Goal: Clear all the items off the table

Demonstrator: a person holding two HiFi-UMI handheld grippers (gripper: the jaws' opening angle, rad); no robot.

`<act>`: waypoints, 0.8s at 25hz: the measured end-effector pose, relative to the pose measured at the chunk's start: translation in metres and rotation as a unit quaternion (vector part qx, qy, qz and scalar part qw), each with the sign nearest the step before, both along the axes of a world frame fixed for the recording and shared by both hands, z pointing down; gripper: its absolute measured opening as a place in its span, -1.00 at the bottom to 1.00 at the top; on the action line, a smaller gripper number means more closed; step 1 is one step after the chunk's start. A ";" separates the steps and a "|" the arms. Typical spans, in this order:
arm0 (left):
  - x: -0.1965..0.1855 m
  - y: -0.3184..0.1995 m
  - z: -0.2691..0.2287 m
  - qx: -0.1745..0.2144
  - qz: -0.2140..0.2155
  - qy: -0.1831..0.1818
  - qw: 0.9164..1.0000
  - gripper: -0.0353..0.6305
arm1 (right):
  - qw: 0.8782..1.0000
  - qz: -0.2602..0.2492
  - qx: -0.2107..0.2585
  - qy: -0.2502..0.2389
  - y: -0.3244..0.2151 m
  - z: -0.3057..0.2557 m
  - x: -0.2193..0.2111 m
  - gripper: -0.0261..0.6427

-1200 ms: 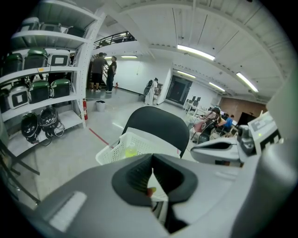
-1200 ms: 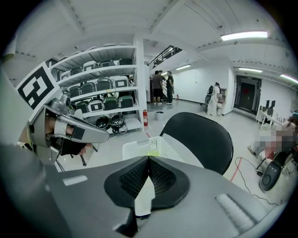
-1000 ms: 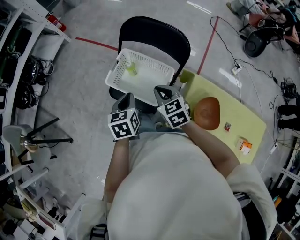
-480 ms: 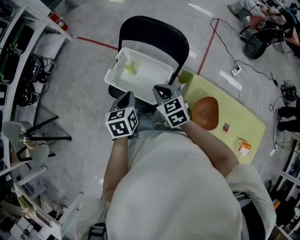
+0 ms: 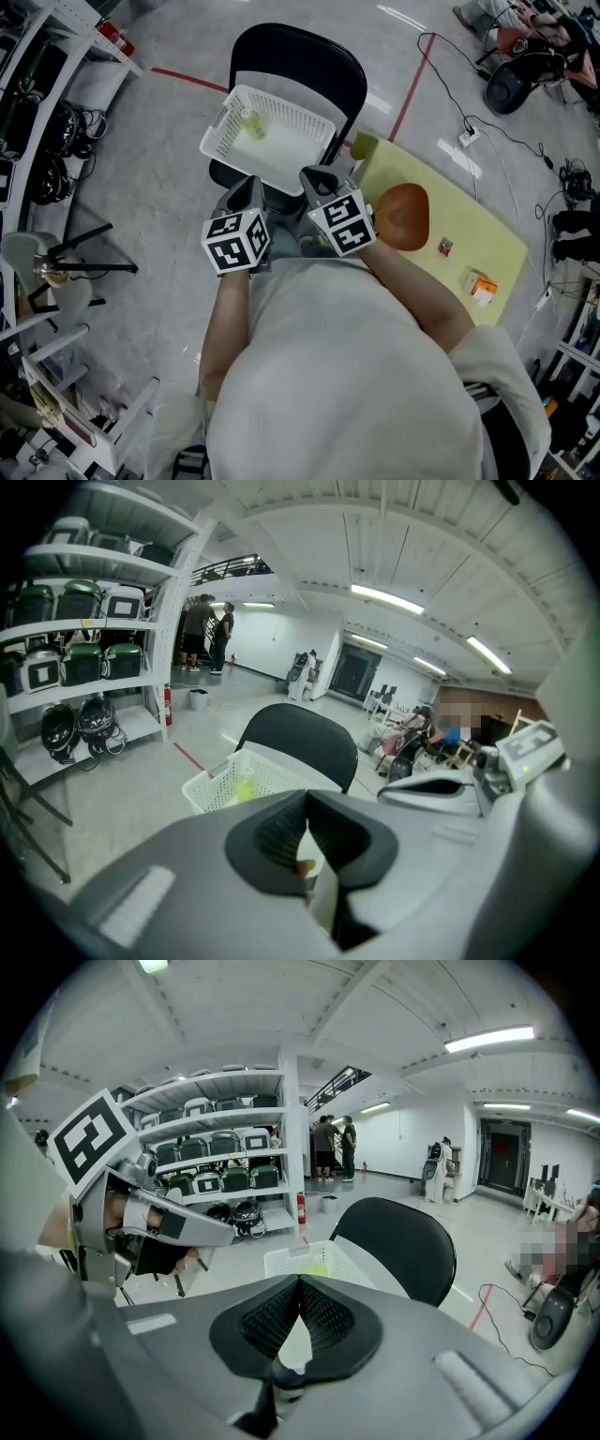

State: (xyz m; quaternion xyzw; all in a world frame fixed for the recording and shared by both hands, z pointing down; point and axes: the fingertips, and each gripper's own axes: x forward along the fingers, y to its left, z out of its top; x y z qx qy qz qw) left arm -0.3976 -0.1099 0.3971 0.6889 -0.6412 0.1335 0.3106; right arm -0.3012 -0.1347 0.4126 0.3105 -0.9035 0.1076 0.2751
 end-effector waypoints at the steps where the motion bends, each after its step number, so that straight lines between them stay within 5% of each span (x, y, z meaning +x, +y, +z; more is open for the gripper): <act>1: 0.003 0.004 -0.001 -0.001 0.001 0.000 1.000 -0.87 | 1.000 0.000 -0.003 -0.003 0.005 -0.001 0.002 -0.92; 10: 0.037 0.038 0.005 -0.015 0.030 -0.004 0.999 -0.87 | 1.000 0.017 -0.023 -0.009 0.043 0.000 0.032 -0.92; 20: 0.073 0.065 0.008 -0.019 0.119 -0.009 0.993 -0.87 | 0.995 0.087 -0.042 -0.007 0.089 0.011 0.065 -0.92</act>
